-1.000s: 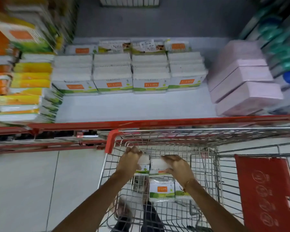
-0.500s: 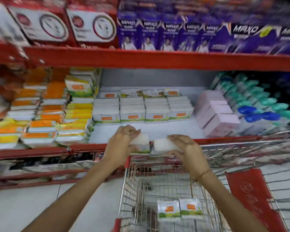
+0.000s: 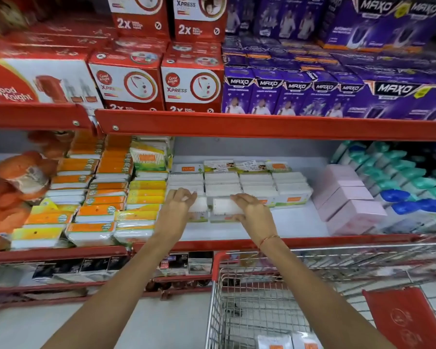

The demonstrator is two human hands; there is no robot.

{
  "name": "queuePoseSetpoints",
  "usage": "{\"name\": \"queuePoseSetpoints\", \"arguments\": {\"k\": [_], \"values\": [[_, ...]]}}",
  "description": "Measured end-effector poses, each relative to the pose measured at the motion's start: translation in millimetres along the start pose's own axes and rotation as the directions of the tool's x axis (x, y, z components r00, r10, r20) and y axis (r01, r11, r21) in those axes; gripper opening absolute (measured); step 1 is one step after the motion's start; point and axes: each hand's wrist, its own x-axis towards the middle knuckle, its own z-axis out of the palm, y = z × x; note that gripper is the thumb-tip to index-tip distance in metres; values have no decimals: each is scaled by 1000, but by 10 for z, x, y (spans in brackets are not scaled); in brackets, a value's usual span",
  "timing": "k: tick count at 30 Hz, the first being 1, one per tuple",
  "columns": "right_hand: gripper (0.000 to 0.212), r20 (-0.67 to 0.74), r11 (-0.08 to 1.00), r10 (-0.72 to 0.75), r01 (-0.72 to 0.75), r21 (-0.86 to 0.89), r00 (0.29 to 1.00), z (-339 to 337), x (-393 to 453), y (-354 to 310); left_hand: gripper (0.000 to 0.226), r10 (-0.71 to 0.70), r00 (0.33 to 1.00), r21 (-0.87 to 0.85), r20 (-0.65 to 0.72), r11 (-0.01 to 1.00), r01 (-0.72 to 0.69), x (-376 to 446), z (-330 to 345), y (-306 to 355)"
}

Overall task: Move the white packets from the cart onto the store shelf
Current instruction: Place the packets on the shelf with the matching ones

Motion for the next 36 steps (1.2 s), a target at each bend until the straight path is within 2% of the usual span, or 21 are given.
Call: {"name": "queuePoseSetpoints", "arguments": {"k": [6, 10, 22, 29, 32, 36], "values": [[58, 103, 999, 32, -28, -35, 994, 153, 62, -21, 62, -15, 998, -3, 63, 1000, 15, -76, 159, -180], [60, 193, 997, 50, -37, -68, 980, 209, 49, -22, 62, 32, 996, -29, 82, 999, -30, -178, 218, -186], [62, 265, 991, 52, -16, -135, 963, 211, -66, -24, 67, 99, 995, 73, 6, 992, -99, -338, 245, -88], [59, 208, 979, -80, 116, -169, 975, 256, -207, 5, 60, 86, 995, 136, -43, 988, -80, -440, 311, 71], [48, 25, 986, -126, 128, -108, 992, 219, -437, 67, 63, 129, 990, 132, -64, 984, -119, -575, 452, 259], [52, -206, 996, -86, 87, -4, 975, 138, -932, 284, 51, 237, 960, 37, -151, 972, -234, -728, 572, 719]]}}
